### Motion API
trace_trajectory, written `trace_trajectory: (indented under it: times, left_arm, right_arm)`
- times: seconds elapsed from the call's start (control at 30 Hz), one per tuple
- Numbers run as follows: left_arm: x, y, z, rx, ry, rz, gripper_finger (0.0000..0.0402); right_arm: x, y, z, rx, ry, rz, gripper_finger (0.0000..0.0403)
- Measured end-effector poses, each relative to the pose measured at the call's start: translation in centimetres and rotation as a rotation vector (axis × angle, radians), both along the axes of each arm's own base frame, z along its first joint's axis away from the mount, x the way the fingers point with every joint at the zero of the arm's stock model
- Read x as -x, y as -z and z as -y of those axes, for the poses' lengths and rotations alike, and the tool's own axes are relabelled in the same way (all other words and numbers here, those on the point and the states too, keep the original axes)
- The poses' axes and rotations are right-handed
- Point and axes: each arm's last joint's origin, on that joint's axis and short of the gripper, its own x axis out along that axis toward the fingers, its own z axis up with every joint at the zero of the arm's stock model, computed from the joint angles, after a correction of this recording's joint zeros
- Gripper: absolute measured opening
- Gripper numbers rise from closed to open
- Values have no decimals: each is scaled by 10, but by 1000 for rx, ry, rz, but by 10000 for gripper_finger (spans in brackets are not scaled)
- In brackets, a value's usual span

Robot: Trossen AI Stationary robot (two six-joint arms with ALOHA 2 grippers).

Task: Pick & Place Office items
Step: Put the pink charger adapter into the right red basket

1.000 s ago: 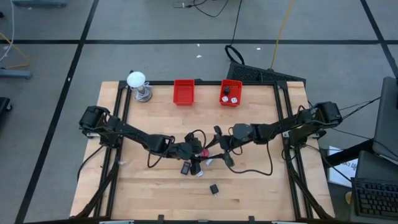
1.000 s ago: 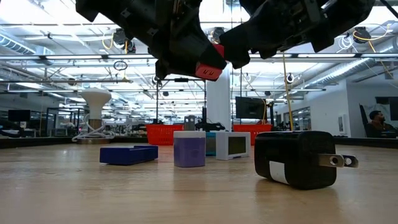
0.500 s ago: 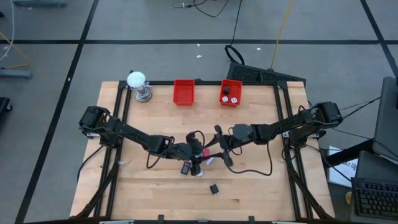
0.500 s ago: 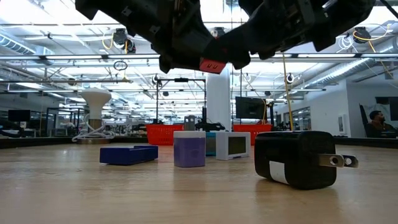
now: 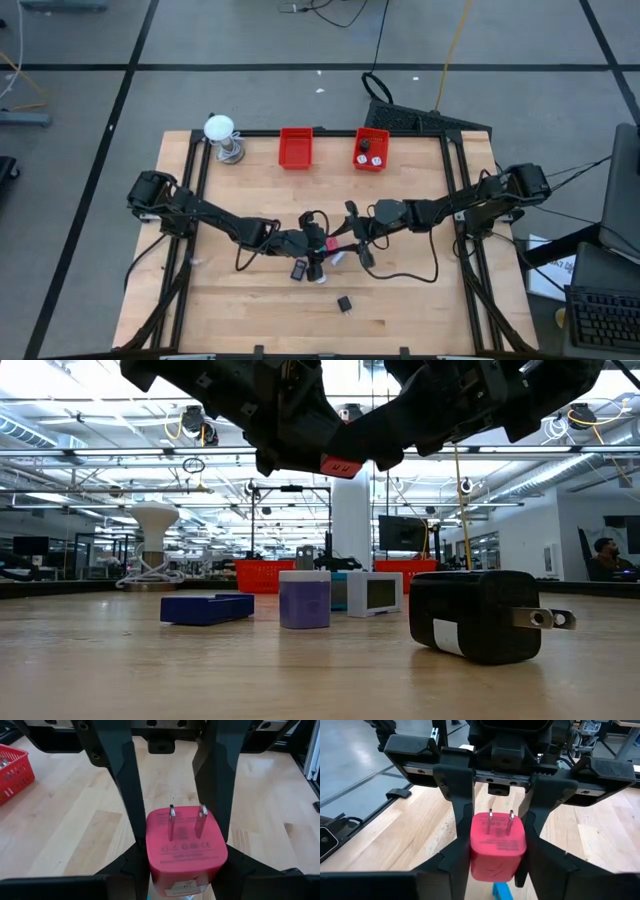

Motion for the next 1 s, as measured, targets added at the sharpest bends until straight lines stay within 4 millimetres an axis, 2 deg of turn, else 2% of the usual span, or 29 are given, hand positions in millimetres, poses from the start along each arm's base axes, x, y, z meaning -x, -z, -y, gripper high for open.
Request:
trace_trajectory:
  times: [0.13, 0.4, 0.53, 0.73, 0.87, 1.0]
  left_arm:
    - [0, 0, 0, -6, -10, 1, 154]
    - [0, -1, 0, 35, -35, 14, 241]
    - [6, -15, -2, 68, -34, 25, 262]
    - [37, -57, -9, 30, -37, 24, 274]
    - [61, -85, -9, -81, -72, 79, 275]
    - [82, -87, -8, -171, -125, 125, 275]
  right_arm:
    - [0, 0, 0, 2, 0, 1, 141]
    - [0, 0, 1, 21, -17, 8, 141]
    - [2, -5, 6, 21, -5, 3, 141]
    - [14, -15, 21, 19, 45, -40, 141]
    - [21, -27, 34, 22, 91, -29, 141]
    - [30, -31, 55, 41, 185, -69, 141]
